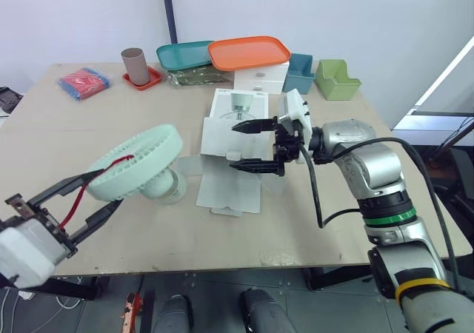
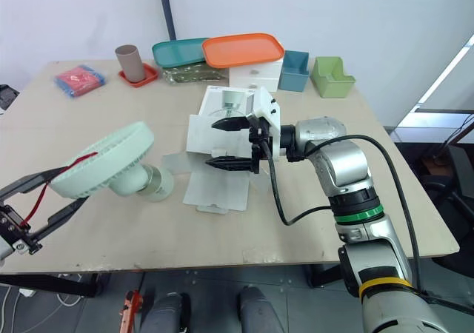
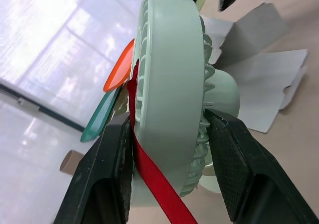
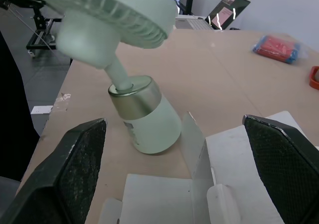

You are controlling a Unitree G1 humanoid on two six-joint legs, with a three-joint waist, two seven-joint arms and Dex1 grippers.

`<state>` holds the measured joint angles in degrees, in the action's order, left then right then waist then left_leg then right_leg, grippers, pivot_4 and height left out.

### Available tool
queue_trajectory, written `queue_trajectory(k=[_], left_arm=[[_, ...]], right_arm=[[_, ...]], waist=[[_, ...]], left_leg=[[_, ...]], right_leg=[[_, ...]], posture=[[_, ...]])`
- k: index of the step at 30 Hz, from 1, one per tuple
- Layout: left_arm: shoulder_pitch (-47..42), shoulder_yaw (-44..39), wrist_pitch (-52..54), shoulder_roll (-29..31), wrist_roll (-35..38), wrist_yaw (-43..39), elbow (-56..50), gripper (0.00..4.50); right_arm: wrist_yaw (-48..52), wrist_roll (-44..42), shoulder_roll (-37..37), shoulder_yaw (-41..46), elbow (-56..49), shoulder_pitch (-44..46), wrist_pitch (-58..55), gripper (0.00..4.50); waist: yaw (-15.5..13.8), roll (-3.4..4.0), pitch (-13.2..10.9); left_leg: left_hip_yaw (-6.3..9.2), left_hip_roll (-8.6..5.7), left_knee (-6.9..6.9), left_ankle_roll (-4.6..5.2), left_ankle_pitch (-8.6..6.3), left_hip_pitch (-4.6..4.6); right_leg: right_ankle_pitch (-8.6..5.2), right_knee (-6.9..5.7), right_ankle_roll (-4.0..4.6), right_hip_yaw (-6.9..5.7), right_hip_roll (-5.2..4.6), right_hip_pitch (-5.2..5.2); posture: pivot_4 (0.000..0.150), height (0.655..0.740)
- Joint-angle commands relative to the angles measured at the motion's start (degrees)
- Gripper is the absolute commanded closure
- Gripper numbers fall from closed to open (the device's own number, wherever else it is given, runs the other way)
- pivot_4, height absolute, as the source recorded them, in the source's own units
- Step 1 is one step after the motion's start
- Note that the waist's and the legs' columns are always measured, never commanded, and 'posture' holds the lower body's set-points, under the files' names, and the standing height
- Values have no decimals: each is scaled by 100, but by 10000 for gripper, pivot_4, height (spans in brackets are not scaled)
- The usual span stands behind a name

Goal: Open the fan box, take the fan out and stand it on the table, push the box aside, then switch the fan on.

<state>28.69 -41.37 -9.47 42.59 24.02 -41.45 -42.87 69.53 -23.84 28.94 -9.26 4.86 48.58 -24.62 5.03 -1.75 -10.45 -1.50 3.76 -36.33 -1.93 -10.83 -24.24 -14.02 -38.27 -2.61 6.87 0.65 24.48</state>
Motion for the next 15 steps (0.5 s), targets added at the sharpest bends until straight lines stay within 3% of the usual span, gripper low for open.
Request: queue_trajectory(k=[1, 15], left_arm=[[-361, -308, 454, 18, 215, 354, -20, 27406], [-1576, -166, 1583, -1, 30, 806, 272, 27406]], right_arm=[[-7, -9, 21, 69, -182, 66, -4, 0], [-77, 31, 91, 124, -276, -64, -78, 0]], waist=[[0, 0, 0], [1, -5, -1]], left_leg=[[0, 0, 0, 0, 0, 0], [3, 0, 0, -1, -1, -4]], right_leg=[[0, 0, 0, -1, 0, 0], [1, 0, -3, -2, 1, 2]], posture=[[1500, 7400], [1500, 7400]])
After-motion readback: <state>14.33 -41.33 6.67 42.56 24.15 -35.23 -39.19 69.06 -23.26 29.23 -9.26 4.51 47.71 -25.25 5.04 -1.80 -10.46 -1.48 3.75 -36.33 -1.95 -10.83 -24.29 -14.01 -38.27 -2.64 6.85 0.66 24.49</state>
